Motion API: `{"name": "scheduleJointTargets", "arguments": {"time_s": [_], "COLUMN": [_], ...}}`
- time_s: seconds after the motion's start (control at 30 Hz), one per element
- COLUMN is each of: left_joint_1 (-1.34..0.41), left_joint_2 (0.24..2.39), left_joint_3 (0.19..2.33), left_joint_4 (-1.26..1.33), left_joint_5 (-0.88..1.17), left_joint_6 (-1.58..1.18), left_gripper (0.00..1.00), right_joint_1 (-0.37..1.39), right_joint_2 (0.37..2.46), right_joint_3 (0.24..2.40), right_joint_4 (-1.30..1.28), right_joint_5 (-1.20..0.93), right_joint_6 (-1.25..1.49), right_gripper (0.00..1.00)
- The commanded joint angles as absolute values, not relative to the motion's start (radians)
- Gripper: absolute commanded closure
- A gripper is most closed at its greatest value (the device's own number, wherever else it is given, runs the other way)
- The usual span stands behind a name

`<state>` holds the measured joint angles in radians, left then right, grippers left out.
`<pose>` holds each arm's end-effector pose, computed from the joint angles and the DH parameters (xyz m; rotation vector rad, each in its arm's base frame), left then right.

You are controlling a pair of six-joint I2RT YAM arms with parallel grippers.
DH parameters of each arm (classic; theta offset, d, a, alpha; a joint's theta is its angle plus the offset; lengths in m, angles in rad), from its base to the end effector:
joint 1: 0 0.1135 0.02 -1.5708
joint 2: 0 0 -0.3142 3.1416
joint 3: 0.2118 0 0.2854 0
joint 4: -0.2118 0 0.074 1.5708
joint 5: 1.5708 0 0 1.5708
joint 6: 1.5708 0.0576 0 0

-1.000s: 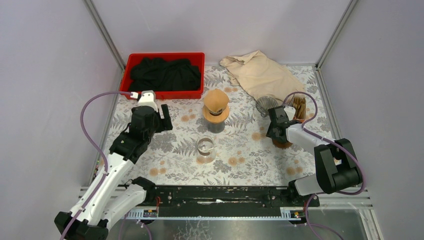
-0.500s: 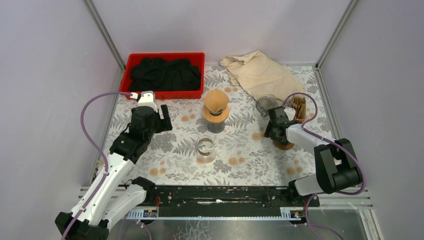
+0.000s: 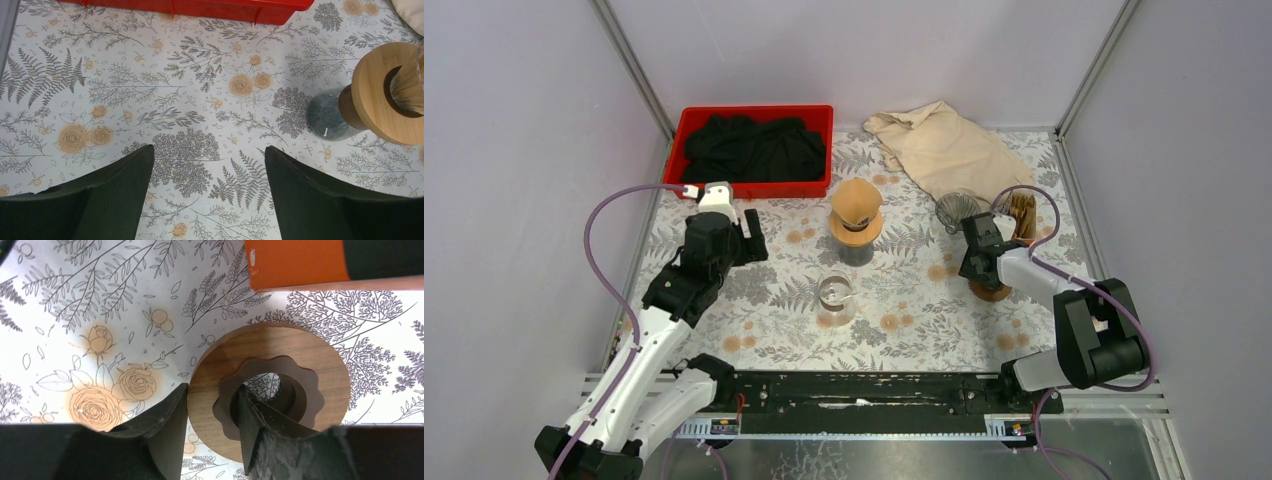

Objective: Place the coffee filter in the dripper
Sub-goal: Pick up the dripper holder from the center of the board.

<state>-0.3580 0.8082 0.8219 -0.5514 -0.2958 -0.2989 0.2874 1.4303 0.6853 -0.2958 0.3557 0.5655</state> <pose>0.1857 -0.0516 0.3384 -0.1143 2.0808 -0.0876 0.2804 0.0620 0.1691 0.4701 2.4735 -0.1293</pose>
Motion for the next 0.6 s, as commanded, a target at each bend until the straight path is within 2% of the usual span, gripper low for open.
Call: {"name": "scheduleJointTargets", "arguments": {"time_s": [0.0, 0.3, 0.57], "left_joint_1": [-0.347, -0.334, -0.323], "left_joint_2": [0.799, 0.803, 0.806], "left_joint_3": [0.817, 0.816, 0.818], "left_joint_4": [-0.476, -0.472, -0.471], "left_joint_5": [-0.291, -0.278, -0.273], "left_joint_6": [-0.284, -0.284, -0.284], "left_gripper": [0.12, 0.12, 0.12], "right_joint_1": [0.291, 0.356, 0.545], "right_joint_2": [1.384, 1.285, 1.229], "right_joint_3": [0.712, 0.768, 0.902], "right_joint_4": [-0.341, -0.423, -0.554], "right_joint_5": [0.279, 0.242, 0.289], "right_joint_6": [0.543, 0.504, 0.463], "right_gripper": [0.64, 0.76, 0.81]}}
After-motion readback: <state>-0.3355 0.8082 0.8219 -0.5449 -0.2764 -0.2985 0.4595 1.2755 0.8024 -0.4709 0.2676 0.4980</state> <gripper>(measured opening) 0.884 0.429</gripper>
